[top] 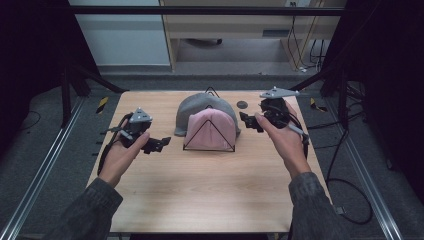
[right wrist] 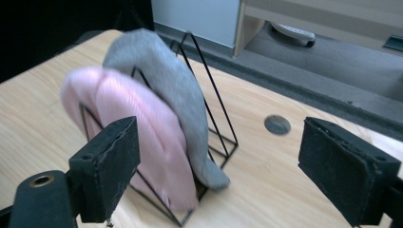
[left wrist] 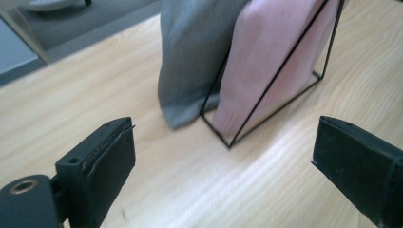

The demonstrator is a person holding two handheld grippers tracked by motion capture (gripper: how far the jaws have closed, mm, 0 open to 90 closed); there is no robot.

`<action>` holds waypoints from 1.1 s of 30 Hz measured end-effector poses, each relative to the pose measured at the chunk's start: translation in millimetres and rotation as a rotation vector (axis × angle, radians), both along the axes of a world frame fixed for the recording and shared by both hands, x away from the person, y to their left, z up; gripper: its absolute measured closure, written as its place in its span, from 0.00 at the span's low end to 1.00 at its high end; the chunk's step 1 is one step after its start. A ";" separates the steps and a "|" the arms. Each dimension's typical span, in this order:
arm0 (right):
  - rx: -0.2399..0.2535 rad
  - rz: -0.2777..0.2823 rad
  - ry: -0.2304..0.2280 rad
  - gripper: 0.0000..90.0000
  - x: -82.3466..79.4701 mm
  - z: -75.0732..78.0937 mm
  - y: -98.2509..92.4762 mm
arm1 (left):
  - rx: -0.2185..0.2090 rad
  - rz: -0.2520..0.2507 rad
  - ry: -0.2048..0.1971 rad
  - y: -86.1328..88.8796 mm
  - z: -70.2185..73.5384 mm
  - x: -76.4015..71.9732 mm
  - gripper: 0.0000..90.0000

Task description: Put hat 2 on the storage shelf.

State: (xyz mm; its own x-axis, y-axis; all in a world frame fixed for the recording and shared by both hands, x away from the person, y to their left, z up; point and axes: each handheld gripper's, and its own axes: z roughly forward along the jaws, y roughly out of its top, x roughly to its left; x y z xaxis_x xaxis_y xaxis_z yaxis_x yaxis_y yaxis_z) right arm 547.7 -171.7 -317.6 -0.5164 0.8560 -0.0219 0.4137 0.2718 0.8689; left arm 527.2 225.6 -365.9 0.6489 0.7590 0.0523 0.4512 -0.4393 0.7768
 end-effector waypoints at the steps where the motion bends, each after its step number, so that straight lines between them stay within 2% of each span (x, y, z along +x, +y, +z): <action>1: -0.002 -0.006 -0.001 0.16 -4.3 -2.7 -3.1 | 0.012 0.006 0.007 3.9 -3.1 -2.2 0.07; 6: -0.013 -0.027 0.005 0.16 -18.1 -13.5 -21.2 | 0.050 0.012 0.026 21.3 -15.4 -7.6 0.07; 8: -0.025 -0.030 0.006 0.17 -21.1 -21.4 -28.1 | 0.046 0.020 0.032 26.6 -21.4 -9.4 0.07; 11: -0.038 -0.035 0.010 0.17 -24.9 -32.5 -35.1 | 0.060 0.019 0.033 30.4 -29.0 -12.8 0.07; 14: -0.040 -0.046 0.030 0.18 -29.1 -47.8 -42.1 | 0.078 0.015 0.055 31.5 -41.7 -17.3 0.07; 17: -0.039 -0.056 0.061 0.18 -34.8 -65.1 -46.4 | 0.097 0.004 0.085 31.9 -54.4 -21.8 0.07; 21: -0.028 -0.062 0.101 0.18 -44.2 -91.2 -49.2 | 0.138 -0.025 0.152 32.5 -78.3 -26.7 0.07; 23: -0.009 -0.065 0.129 0.18 -49.1 -107.2 -49.5 | 0.156 -0.019 0.161 33.1 -87.5 -28.5 0.07; 27: -0.007 -0.068 0.179 0.17 -56.3 -135.5 -48.6 | 0.119 -0.007 0.183 36.4 -103.4 -30.3 0.07; 29: -0.015 -0.068 0.199 0.16 -58.1 -147.5 -48.2 | 0.132 -0.003 0.189 36.8 -111.1 -30.8 0.07; 31: -0.024 -0.067 0.238 0.15 -59.2 -158.8 -46.7 | 0.143 0.010 0.196 37.2 -117.5 -31.1 0.07; 33: -0.037 -0.070 0.268 0.14 -60.2 -169.7 -44.7 | 0.134 0.021 0.221 37.8 -123.1 -30.9 0.07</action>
State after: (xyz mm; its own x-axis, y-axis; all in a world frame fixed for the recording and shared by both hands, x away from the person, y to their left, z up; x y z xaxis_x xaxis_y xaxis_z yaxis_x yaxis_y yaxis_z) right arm 487.5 -216.4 -487.3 -0.4475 0.8911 0.0757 0.6464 0.2638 0.7159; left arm 496.3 263.4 -489.0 0.6399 0.7684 0.0121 0.6136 -0.5203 0.5939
